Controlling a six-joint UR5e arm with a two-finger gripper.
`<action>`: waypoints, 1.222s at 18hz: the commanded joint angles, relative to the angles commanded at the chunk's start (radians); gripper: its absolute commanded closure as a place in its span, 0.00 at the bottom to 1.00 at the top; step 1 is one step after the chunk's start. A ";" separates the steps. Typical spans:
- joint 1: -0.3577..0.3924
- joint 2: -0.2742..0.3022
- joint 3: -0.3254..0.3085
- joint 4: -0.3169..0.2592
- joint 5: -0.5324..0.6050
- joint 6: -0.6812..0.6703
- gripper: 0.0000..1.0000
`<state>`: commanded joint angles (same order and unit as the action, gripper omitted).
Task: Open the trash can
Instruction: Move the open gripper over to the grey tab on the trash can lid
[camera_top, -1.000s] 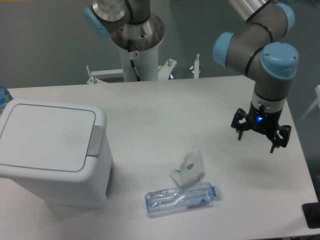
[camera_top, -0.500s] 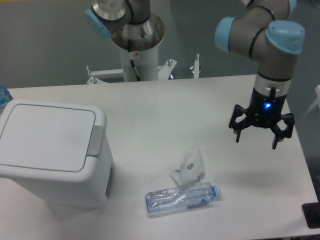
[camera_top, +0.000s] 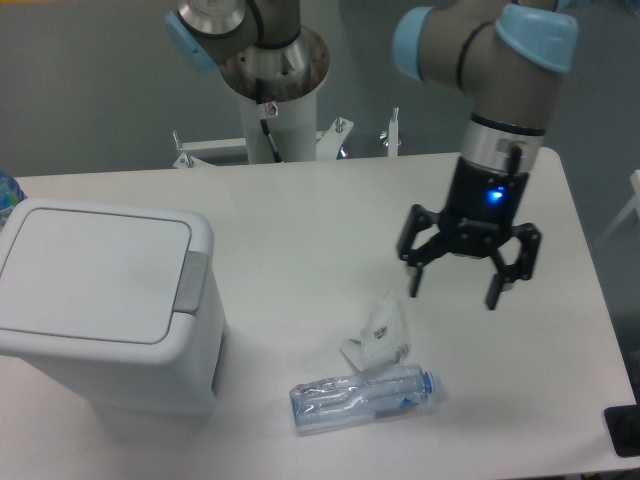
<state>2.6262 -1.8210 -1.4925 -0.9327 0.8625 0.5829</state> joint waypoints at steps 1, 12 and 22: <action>-0.003 0.008 0.000 0.000 -0.035 0.000 0.00; -0.113 0.075 -0.075 0.011 -0.073 -0.058 0.00; -0.190 0.055 -0.103 0.035 -0.065 -0.054 0.00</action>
<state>2.4360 -1.7656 -1.5952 -0.8974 0.7977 0.5292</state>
